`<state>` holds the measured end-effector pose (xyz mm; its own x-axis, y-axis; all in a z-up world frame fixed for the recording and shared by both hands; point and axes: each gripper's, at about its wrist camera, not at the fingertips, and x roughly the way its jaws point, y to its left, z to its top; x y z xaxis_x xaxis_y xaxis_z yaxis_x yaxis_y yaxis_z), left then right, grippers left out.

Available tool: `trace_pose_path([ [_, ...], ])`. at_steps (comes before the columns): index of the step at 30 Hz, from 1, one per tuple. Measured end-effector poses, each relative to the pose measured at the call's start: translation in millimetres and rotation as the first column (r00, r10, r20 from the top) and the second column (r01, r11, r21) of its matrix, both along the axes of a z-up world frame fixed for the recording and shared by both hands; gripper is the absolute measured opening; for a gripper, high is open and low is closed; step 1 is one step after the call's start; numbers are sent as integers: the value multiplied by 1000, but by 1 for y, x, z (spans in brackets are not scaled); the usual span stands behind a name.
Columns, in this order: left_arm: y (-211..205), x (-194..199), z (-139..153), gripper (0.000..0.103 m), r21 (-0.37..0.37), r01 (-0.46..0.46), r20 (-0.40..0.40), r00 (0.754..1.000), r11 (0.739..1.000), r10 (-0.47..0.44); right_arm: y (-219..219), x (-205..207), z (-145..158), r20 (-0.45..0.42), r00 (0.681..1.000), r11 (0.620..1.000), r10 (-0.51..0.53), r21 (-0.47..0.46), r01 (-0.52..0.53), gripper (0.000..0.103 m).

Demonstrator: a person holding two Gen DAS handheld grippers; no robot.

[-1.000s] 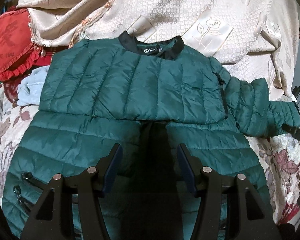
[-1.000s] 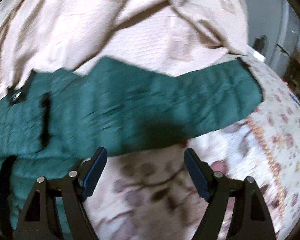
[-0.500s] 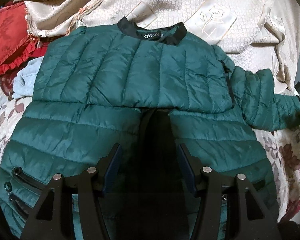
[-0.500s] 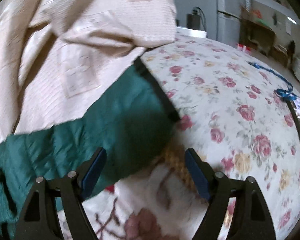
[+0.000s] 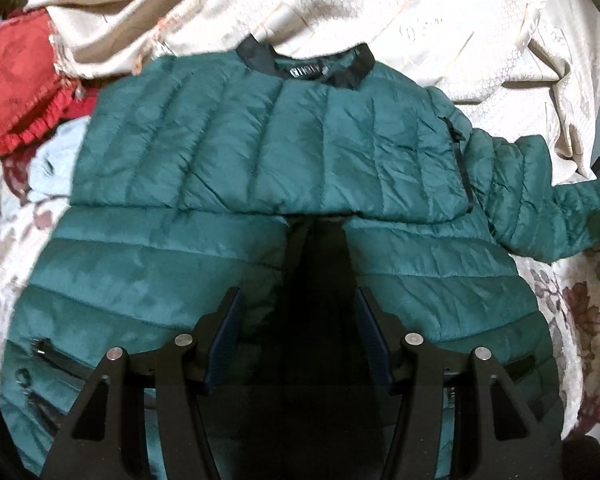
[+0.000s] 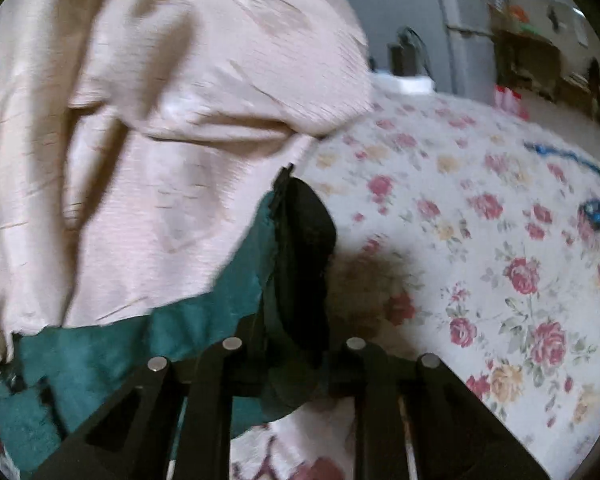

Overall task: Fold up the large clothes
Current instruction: 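Move the right gripper to the other sleeve cuff and close on it, then carry the sleeve with the right gripper across the jacket body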

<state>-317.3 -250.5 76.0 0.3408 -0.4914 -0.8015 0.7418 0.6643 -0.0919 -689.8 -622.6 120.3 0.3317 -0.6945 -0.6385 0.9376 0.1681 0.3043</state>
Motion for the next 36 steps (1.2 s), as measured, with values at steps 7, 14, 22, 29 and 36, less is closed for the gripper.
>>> trace_pose_path([
  [7,19,13,19,39,-13,-44,43,998,999,44,60,55,70,47,966,962,253,-114,-246,17],
  [14,43,33,23,39,12,-103,69,992,995,102,120,156,105,54,850,846,524,-145,-512,17],
  [22,74,58,29,38,1,-161,92,983,987,160,179,287,95,50,707,708,706,-95,-700,17],
  [29,99,81,21,38,-13,-213,40,976,977,214,230,394,72,96,551,554,829,-7,-833,17],
  [36,109,92,12,38,-20,-230,6,973,973,230,276,483,25,121,442,431,889,109,-896,17],
])
